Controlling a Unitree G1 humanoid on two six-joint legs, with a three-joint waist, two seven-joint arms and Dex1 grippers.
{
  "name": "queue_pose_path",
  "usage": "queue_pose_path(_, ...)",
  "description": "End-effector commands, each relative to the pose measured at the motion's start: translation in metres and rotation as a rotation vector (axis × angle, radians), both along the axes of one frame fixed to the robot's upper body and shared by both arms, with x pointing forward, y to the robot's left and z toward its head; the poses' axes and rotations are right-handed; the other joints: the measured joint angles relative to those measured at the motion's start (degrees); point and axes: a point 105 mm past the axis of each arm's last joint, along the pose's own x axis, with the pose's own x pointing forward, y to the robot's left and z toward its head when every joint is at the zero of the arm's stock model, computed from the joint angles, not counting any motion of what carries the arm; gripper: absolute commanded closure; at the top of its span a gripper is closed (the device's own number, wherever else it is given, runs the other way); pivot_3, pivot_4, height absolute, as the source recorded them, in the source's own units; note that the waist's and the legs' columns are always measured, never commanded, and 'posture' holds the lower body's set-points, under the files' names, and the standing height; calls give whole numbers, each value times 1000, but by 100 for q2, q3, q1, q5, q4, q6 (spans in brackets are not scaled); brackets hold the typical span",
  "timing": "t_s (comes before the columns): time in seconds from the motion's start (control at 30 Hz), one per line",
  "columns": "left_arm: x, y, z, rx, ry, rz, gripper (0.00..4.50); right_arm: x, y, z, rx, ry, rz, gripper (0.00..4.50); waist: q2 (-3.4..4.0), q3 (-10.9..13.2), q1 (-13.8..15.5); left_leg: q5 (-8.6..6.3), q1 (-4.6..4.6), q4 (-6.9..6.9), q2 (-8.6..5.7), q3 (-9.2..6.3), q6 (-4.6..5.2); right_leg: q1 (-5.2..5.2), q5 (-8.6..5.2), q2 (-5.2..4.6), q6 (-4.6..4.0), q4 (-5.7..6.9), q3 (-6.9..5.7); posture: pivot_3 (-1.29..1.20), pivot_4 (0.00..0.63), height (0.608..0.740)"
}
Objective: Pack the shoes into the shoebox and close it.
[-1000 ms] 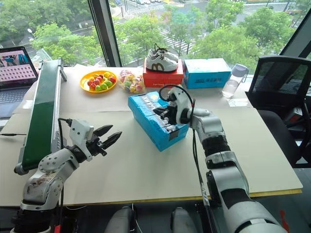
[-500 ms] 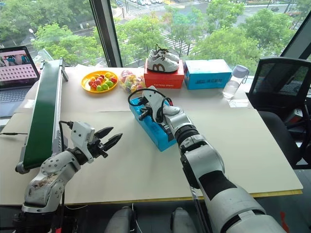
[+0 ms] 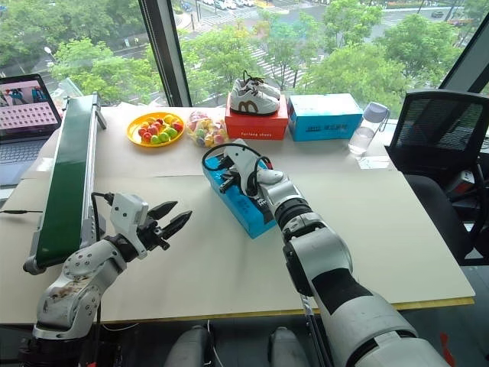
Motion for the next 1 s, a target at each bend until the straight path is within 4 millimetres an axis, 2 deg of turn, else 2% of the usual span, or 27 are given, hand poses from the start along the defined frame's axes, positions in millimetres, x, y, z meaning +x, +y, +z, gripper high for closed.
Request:
queue_pose_path(0.03, 11, 12, 18, -48, -68, 100, 2080, 9, -20, 51, 138, -76, -25, 4445, -1, 1, 8, 0, -5, 0, 0, 0, 0, -4, 0, 0, 0, 0, 0, 0, 150, 731)
queue_pose_path(0.13, 17, 20, 20, -82, -81, 170, 2080, 6, -36, 72, 251, -76, -27, 4445, -2, 3, 18, 25, -12, 0, 0, 0, 39, -7, 0, 1, 1, -2, 1, 0, 150, 731)
queue_pose_path(0.23, 20, 31, 21, -106, -97, 258, 2080, -11, -66, 99, 466, -41, -29, 4445, -2, 3, 60, 25, -12, -3, 0, -1, 41, -5, 0, 1, 2, -3, 1, 0, 150, 731)
queue_pose_path(0.3, 21, 44, 24, -138, -115, 351, 2080, -30, -114, 114, 563, -77, -70, 4445, -2, 3, 91, 25, -12, -4, 0, -1, 41, -6, 0, 1, 2, -4, 0, 0, 150, 731)
queue_pose_path(0.33, 21, 48, 24, -148, -119, 381, 2080, -38, -130, 117, 572, -99, -90, 4445, -3, 3, 127, 26, -13, -6, 0, -1, 41, -6, 1, 1, 2, -5, 0, 0, 150, 731)
queue_pose_path(0.37, 21, 52, 23, -146, -126, 416, 2080, -41, -155, 115, 560, -149, -178, 4445, -3, 3, 195, 25, -13, -3, 0, -2, 41, -3, 0, 0, 2, -6, -3, 0, 150, 731)
queue_pose_path(0.4, 21, 54, 22, -141, -129, 435, 2080, -42, -170, 113, 547, -179, -240, 4445, -5, 4, 243, 25, -15, -2, -3, -2, 40, 0, -1, -5, 4, -10, -8, 0, 150, 731)
queue_pose_path(0.43, 20, 57, 20, -149, -131, 467, 2080, -42, -197, 97, 426, -231, -369, 4445, -4, 4, 252, 24, -16, 3, -3, -1, 40, 2, -1, -6, 5, -15, -8, 0, 150, 731)
queue_pose_path(0.5, 19, 63, 15, -143, -137, 524, 2080, -47, -243, 53, 6, -334, -561, 4445, -8, 1, 275, 19, -16, 4, -6, 5, 31, 0, 2, -7, 9, -22, 0, 0, 150, 731)
queue_pose_path(0.53, 19, 63, 12, -141, -134, 538, 2080, -53, -251, 35, -166, -368, -552, 4445, -17, -4, 297, 9, -13, 8, -6, 2, 15, 9, 1, -8, 10, -24, -6, 0, 150, 731)
queue_pose_path(0.57, 18, 63, 10, -140, -132, 545, 2080, -57, -252, 25, -253, -387, -529, 4445, -22, -6, 289, -1, -10, 9, -7, 2, -1, 11, -1, -10, 12, -30, -9, 0, 150, 731)
queue_pose_path(0.67, 17, 62, 0, -156, -104, 553, 2080, -63, -254, 4, -174, -380, -550, 4445, -19, -4, 101, 3, -9, 10, -8, 10, 5, 0, 2, -7, 16, -24, 14, 0, 150, 731)
queue_pose_path(0.77, 16, 62, -12, -146, -81, 564, 2080, -68, -257, -20, -191, -379, -577, 4445, -17, -4, -24, 26, 17, 4, -9, -2, 42, 6, 6, 11, 27, -17, 38, 0, 150, 731)
queue_pose_path(0.9, 14, 64, -22, -139, -58, 573, 2080, -70, -264, -34, -152, -338, -637, 4445, -20, -2, -46, 26, 22, 7, -10, -4, 41, 11, 1, 12, 40, -19, 40, 0, 150, 731)
queue_pose_path(1.0, 14, 65, -25, -145, -53, 576, 2080, -70, -264, -36, -145, -334, -649, 4445, -21, -2, -11, 25, 16, 6, -12, -3, 40, 10, 3, 9, 36, -20, 41, 0, 150, 731)
